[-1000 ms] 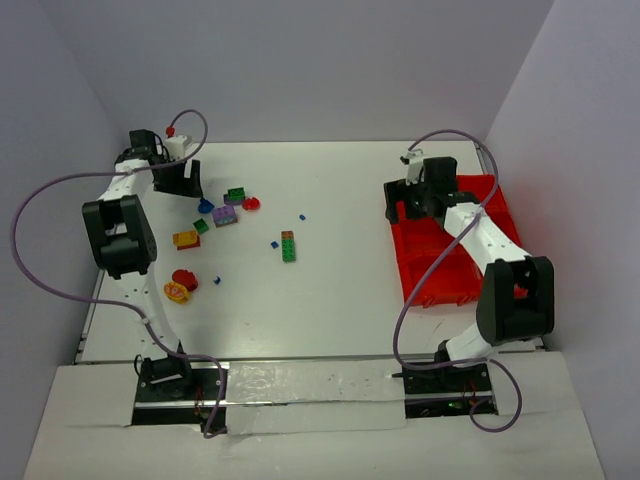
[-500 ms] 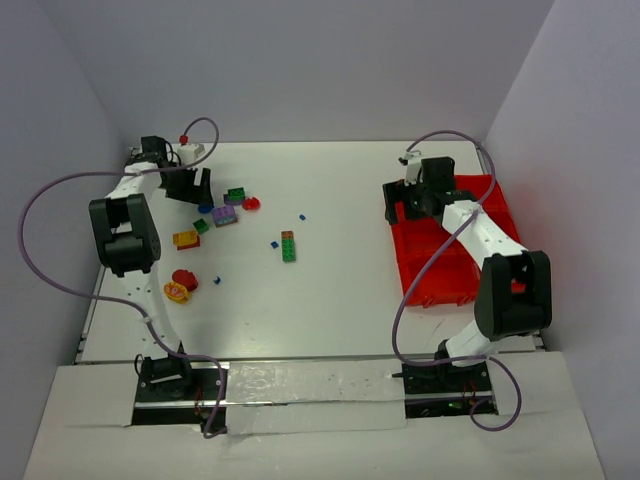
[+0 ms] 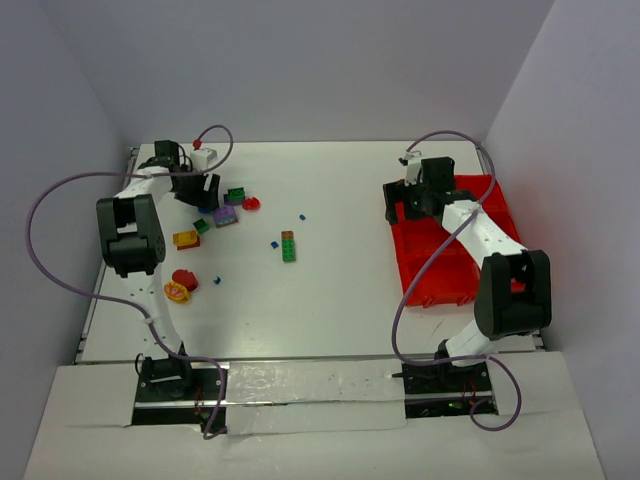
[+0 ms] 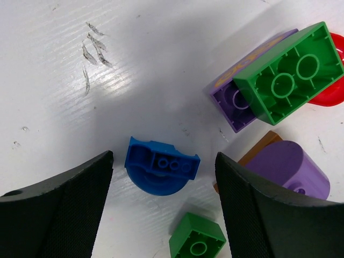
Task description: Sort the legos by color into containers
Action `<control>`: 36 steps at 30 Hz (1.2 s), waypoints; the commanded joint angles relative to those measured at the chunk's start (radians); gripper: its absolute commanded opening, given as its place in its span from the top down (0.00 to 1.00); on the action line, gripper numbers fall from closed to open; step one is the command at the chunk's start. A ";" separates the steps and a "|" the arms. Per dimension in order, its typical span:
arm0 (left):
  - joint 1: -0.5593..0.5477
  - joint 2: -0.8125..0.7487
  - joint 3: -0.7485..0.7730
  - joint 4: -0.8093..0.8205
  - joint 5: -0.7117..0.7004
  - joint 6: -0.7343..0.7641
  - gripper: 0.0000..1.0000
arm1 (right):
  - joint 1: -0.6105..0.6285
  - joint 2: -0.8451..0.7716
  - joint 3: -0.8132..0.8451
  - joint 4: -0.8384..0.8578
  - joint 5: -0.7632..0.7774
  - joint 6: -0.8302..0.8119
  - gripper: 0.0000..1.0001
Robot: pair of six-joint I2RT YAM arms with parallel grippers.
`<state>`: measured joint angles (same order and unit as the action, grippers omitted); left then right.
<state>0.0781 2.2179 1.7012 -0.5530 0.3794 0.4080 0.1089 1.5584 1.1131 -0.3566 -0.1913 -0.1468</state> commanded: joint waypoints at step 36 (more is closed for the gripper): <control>-0.019 -0.445 -0.078 -0.075 0.712 -0.346 0.83 | 0.153 -0.095 0.279 -0.062 -0.130 0.009 0.00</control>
<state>0.0743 1.8816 1.7426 -0.6918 0.8315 0.2104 0.2084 1.5175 1.3365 -0.4288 -0.3087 -0.1504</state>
